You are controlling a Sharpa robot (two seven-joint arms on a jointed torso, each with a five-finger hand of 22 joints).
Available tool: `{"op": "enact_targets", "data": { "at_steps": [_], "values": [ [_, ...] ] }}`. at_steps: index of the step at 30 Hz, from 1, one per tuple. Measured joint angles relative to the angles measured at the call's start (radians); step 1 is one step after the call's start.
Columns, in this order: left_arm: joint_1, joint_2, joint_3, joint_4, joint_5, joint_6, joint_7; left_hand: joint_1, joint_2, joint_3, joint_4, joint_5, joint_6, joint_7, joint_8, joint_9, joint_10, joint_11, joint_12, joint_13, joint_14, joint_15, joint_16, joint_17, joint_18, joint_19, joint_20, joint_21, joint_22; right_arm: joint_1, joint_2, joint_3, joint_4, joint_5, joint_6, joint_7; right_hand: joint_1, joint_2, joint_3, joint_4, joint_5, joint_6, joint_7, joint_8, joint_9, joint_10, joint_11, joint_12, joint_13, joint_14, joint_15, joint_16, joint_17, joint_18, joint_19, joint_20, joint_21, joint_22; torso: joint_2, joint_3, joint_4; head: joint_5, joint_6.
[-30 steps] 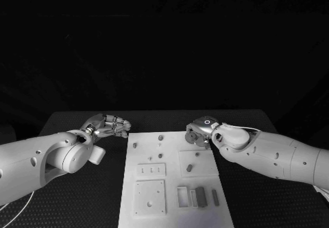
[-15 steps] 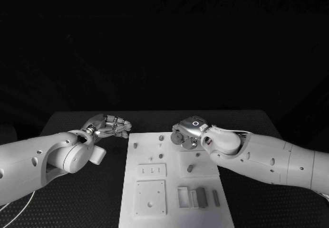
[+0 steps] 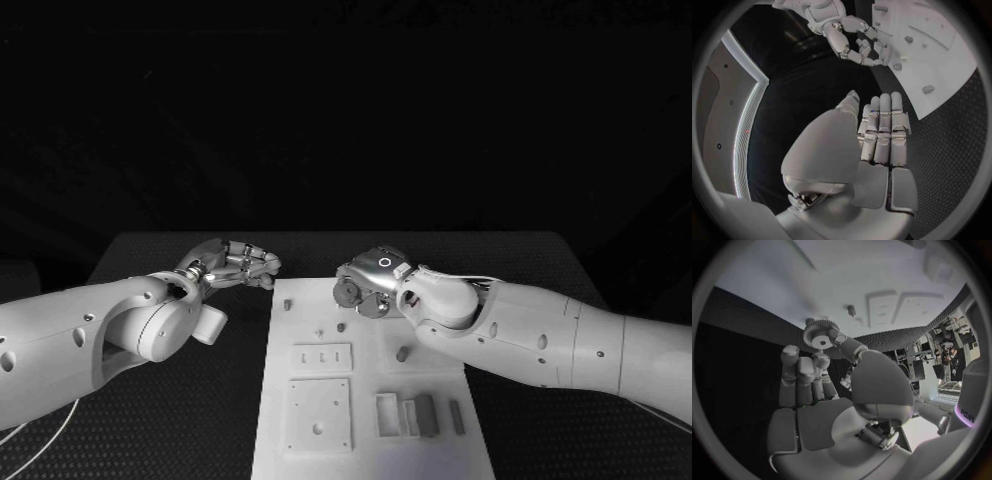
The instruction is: Assemble the parts on the task board
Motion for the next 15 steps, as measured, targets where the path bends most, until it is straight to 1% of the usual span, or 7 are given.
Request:
{"op": "enact_targets", "data": {
  "at_steps": [6, 12, 15],
  "values": [
    [0.000, 0.004, 0.000, -0.001, -0.001, -0.001, -0.001, 0.000, 0.000, 0.000, 0.000, 0.000, 0.000, 0.000, 0.000, 0.000, 0.000, 0.000, 0.000, 0.000, 0.000, 0.000, 0.000, 0.001, 0.000, 0.000, 0.000, 0.000, 0.000, -0.007, 0.034, -0.001, -0.027, -0.001, 0.000, 0.002, 0.000, 0.000, 0.000, 0.005, 0.000, 0.000, 0.000, -0.004, 0.000, 0.000, 0.000, 0.000, -0.001, 0.000, 0.000, 0.000, -0.001, 0.000, 0.000, 0.000, 0.000, 0.000, 0.000, -0.0006, 0.0023, 0.003, -0.003],
    [0.002, 0.010, 0.000, -0.001, -0.001, -0.003, -0.001, 0.000, 0.000, 0.000, 0.000, 0.000, 0.000, 0.000, 0.000, 0.001, 0.000, 0.000, 0.000, 0.000, 0.000, 0.000, 0.000, 0.001, 0.000, 0.000, 0.000, 0.000, 0.000, -0.010, 0.060, -0.010, -0.060, -0.002, 0.000, 0.006, 0.000, 0.000, 0.000, 0.005, 0.000, 0.000, 0.000, -0.004, 0.000, 0.000, 0.000, 0.000, -0.001, 0.003, 0.000, 0.000, -0.001, 0.000, 0.000, 0.000, 0.000, 0.000, 0.002, -0.0023, 0.0066, 0.006, -0.003],
    [0.003, 0.011, 0.000, -0.001, -0.001, -0.003, -0.002, 0.000, 0.000, 0.000, 0.000, 0.000, 0.000, 0.000, 0.000, 0.001, 0.000, 0.000, 0.000, 0.000, 0.000, 0.000, 0.000, 0.002, 0.000, 0.000, 0.000, 0.000, 0.001, -0.013, 0.068, -0.012, -0.074, -0.002, 0.001, 0.007, 0.001, -0.007, 0.000, 0.005, 0.000, 0.000, 0.000, -0.004, 0.000, 0.000, 0.000, 0.000, -0.002, 0.004, 0.000, 0.000, -0.002, 0.000, 0.000, 0.000, 0.000, 0.000, 0.002, -0.0037, 0.0085, 0.007, -0.004]
  ]
}}
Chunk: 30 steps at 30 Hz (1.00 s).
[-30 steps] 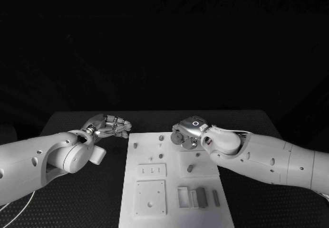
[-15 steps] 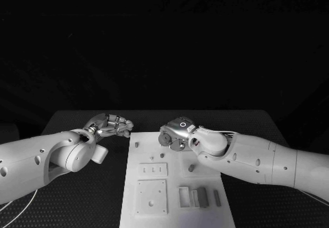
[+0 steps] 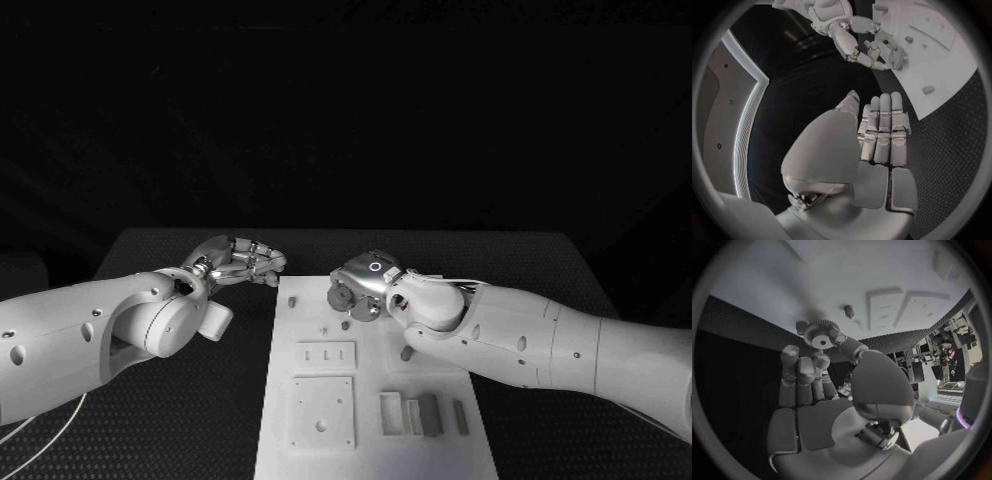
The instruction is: Assemble the parts on the task board
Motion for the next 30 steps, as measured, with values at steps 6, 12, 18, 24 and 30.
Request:
{"op": "enact_targets", "data": {
  "at_steps": [6, 12, 18, 24, 30],
  "values": [
    [0.002, 0.002, 0.000, 0.001, 0.000, -0.001, 0.000, 0.000, 0.000, 0.000, 0.000, 0.000, 0.000, 0.000, 0.000, 0.000, 0.000, 0.000, 0.000, 0.001, 0.000, 0.000, 0.000, 0.000, 0.000, 0.000, 0.000, 0.000, 0.000, -0.002, 0.010, -0.005, -0.024, -0.005, 0.000, 0.002, -0.002, -0.002, 0.003, 0.003, 0.000, 0.000, 0.000, -0.005, 0.000, 0.000, 0.000, 0.000, 0.000, 0.000, 0.000, 0.000, 0.000, 0.000, 0.002, 0.001, 0.000, 0.000, 0.001, -0.0003, 0.0001, 0.002, 0.004],
    [0.005, 0.006, 0.001, 0.000, -0.001, -0.002, 0.000, 0.000, 0.000, 0.000, 0.000, 0.000, 0.000, 0.000, 0.000, 0.000, 0.000, 0.000, 0.000, 0.001, 0.000, 0.000, 0.000, 0.001, 0.000, 0.000, 0.000, 0.000, 0.000, -0.002, 0.021, -0.009, -0.036, -0.007, 0.001, 0.005, -0.002, -0.002, 0.000, 0.006, 0.000, 0.002, -0.002, -0.005, 0.000, 0.000, 0.000, 0.000, 0.000, 0.002, 0.002, 0.000, -0.001, 0.000, 0.004, 0.000, 0.000, 0.000, 0.001, -0.0003, -0.0004, 0.006, 0.000],
    [0.005, 0.008, 0.001, 0.000, -0.001, -0.003, 0.000, 0.000, 0.000, 0.000, 0.000, 0.000, 0.000, 0.000, 0.000, 0.001, 0.000, 0.000, 0.000, 0.001, 0.000, 0.000, -0.004, 0.001, 0.000, 0.000, 0.000, 0.000, 0.000, -0.001, 0.029, -0.012, -0.044, -0.007, 0.001, 0.010, -0.002, -0.002, 0.000, 0.006, 0.000, 0.002, -0.002, -0.005, 0.000, 0.000, 0.000, 0.000, -0.001, 0.002, 0.002, 0.000, -0.001, 0.000, 0.004, 0.000, 0.000, 0.000, 0.001, 0.0014, -0.0016, 0.012, -0.004],
    [0.006, 0.007, 0.001, 0.000, -0.001, -0.003, -0.001, 0.000, 0.000, 0.000, 0.000, 0.000, 0.000, 0.000, 0.000, 0.001, 0.000, 0.000, 0.000, 0.001, 0.000, 0.000, -0.004, 0.001, 0.000, 0.000, 0.000, 0.000, 0.001, -0.001, 0.032, -0.013, -0.053, -0.004, 0.002, 0.017, -0.005, -0.011, 0.000, 0.011, 0.000, 0.002, -0.002, -0.011, -0.001, 0.000, 0.000, 0.000, -0.002, 0.002, 0.002, 0.000, -0.002, 0.000, 0.005, -0.001, -0.002, 0.000, 0.000, 0.0020, -0.0025, 0.014, -0.006],
    [0.006, 0.007, 0.001, 0.000, -0.002, -0.003, -0.001, 0.000, 0.000, 0.000, 0.000, 0.000, 0.000, 0.000, 0.000, 0.001, 0.000, 0.000, 0.000, 0.001, 0.000, 0.000, -0.004, 0.002, 0.000, 0.000, 0.000, 0.000, 0.001, -0.001, 0.035, -0.015, -0.056, 0.001, 0.002, 0.022, -0.007, -0.017, 0.001, 0.020, 0.000, 0.003, -0.003, -0.023, -0.004, 0.000, 0.000, 0.000, -0.003, -0.004, 0.008, 0.000, -0.004, 0.000, 0.004, -0.002, -0.006, 0.000, 0.000, 0.0027, -0.0038, 0.015, -0.008]
  ]
}}
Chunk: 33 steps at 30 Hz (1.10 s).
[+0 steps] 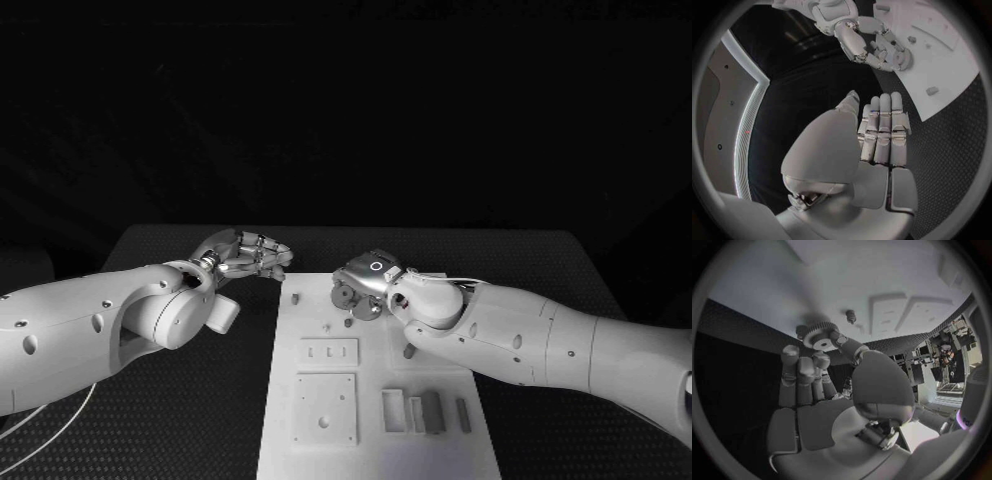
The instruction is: Assemble the parts on the task board
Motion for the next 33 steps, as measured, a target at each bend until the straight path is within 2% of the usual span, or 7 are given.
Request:
{"op": "enact_targets", "data": {
  "at_steps": [20, 24, 33],
  "values": [
    [0.000, -0.004, 0.000, -0.001, 0.000, -0.001, -0.001, 0.000, 0.000, -0.003, -0.003, 0.000, 0.000, 0.000, 0.000, 0.001, 0.000, 0.000, 0.000, 0.001, 0.000, 0.000, 0.000, 0.001, 0.000, 0.000, 0.000, -0.004, 0.001, -0.004, -0.008, 0.000, 0.008, 0.011, 0.003, 0.004, 0.000, 0.000, -0.002, 0.003, 0.000, 0.000, 0.000, -0.008, 0.000, 0.000, 0.000, 0.000, 0.000, -0.005, -0.001, 0.000, -0.001, 0.000, -0.003, 0.000, -0.006, 0.000, -0.001, 0.0004, -0.0009, 0.001, -0.004],
    [0.000, -0.003, -0.001, -0.001, -0.001, -0.001, -0.001, 0.000, 0.000, -0.003, -0.003, 0.000, 0.000, 0.000, 0.000, 0.001, 0.000, 0.000, 0.000, 0.001, 0.000, 0.000, 0.000, 0.002, 0.000, 0.000, 0.000, -0.004, 0.001, -0.009, -0.008, -0.002, 0.008, 0.011, 0.006, 0.003, 0.000, -0.007, -0.002, 0.009, 0.000, 0.000, 0.000, -0.010, -0.002, 0.000, 0.000, 0.000, 0.000, -0.005, -0.001, 0.000, -0.001, 0.000, -0.003, 0.000, -0.006, 0.000, -0.001, 0.0004, -0.0007, 0.001, -0.004],
    [0.000, -0.003, -0.001, -0.003, -0.001, -0.001, -0.001, 0.000, 0.000, -0.003, -0.003, 0.000, -0.004, 0.004, -0.004, 0.001, -0.004, 0.004, 0.000, 0.001, 0.000, 0.000, 0.000, 0.002, 0.000, 0.000, 0.000, -0.004, 0.001, -0.009, -0.003, -0.002, -0.009, 0.013, 0.007, 0.001, 0.001, -0.009, -0.002, 0.009, 0.000, 0.000, 0.000, -0.003, 0.001, 0.000, 0.000, 0.000, -0.001, -0.006, 0.001, 0.000, -0.002, 0.000, -0.003, 0.000, -0.006, 0.000, 0.000, 0.0000, -0.0007, -0.001, -0.002]
  ]
}}
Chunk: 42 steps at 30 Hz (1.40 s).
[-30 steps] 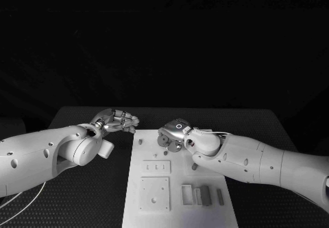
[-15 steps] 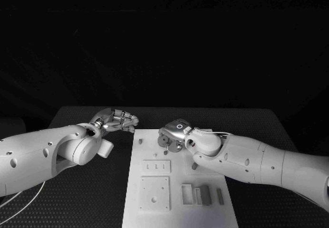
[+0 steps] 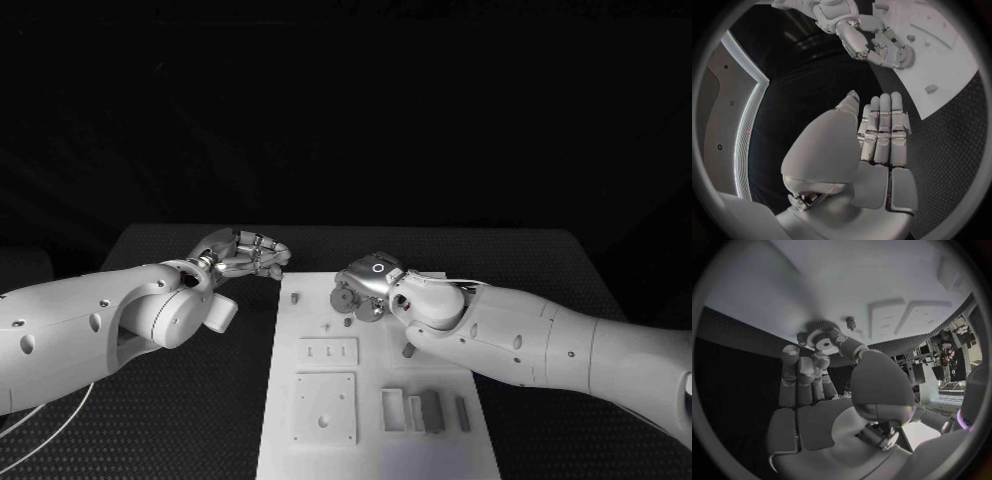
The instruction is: Assemble the parts on the task board
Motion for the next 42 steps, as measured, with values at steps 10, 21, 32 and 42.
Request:
{"op": "enact_targets", "data": {
  "at_steps": [10, 21, 32, 42],
  "values": [
    [0.000, 0.000, 0.000, 0.000, 0.000, 0.000, 0.000, 0.000, 0.000, 0.000, 0.000, 0.000, 0.000, 0.000, 0.000, 0.001, 0.000, 0.000, -0.004, 0.000, 0.000, 0.000, -0.004, 0.001, 0.000, 0.000, 0.000, 0.000, 0.001, -0.004, 0.000, -0.004, -0.006, 0.016, -0.004, -0.001, 0.009, -0.039, -0.001, 0.021, 0.000, -0.037, 0.037, -0.091, -0.038, -0.002, -0.002, 0.000, -0.008, -0.018, 0.029, 0.000, -0.002, 0.000, -0.008, 0.008, -0.008, 0.000, 0.000, -0.0007, 0.0000, 0.000, -0.001],
    [0.000, -0.002, 0.000, -0.002, 0.000, -0.002, -0.001, 0.000, 0.000, 0.000, 0.000, 0.000, 0.000, 0.000, 0.000, 0.001, -0.002, 0.002, -0.004, 0.001, 0.000, 0.000, -0.004, 0.003, 0.000, 0.000, 0.000, 0.000, 0.001, -0.005, -0.031, -0.004, 0.023, 0.039, -0.021, 0.000, 0.016, -0.055, 0.000, 0.042, 0.000, -0.094, 0.047, -0.113, -0.045, -0.052, 0.002, 0.000, -0.012, -0.023, 0.034, 0.000, -0.004, 0.000, -0.011, 0.011, -0.012, 0.000, 0.000, -0.0001, -0.0005, 0.001, 0.000],
    [0.000, -0.003, 0.000, -0.002, -0.001, -0.003, -0.001, -0.003, -0.003, 0.000, 0.000, 0.000, -0.004, 0.004, -0.004, 0.001, -0.011, 0.004, -0.004, 0.000, 0.000, 0.000, -0.008, 0.006, -0.001, 0.000, 0.000, -0.001, 0.002, -0.005, -0.050, 0.000, 0.032, 0.071, -0.022, -0.002, 0.029, -0.028, 0.004, 0.048, 0.000, -0.086, 0.036, -0.095, -0.033, -0.066, 0.009, 0.000, -0.016, -0.023, 0.034, 0.000, -0.005, 0.000, -0.014, 0.014, -0.012, 0.000, 0.000, 0.0005, -0.0016, -0.001, 0.004],
    [0.000, -0.005, 0.000, -0.003, -0.001, -0.003, -0.001, -0.004, -0.004, 0.000, 0.000, 0.000, -0.007, 0.007, -0.008, 0.001, -0.011, 0.004, -0.004, 0.000, 0.000, 0.000, -0.008, 0.006, -0.001, 0.000, 0.000, -0.004, 0.003, -0.002, -0.153, 0.061, 0.085, 0.166, -0.052, 0.030, 0.029, -0.023, -0.008, 0.047, 0.000, -0.078, 0.028, -0.075, -0.026, -0.066, 0.009, 0.008, -0.018, -0.023, 0.034, 0.008, -0.006, 0.000, -0.014, 0.014, -0.012, 0.000, 0.000, 0.0000, -0.0006, -0.006, 0.011]
  ]
}}
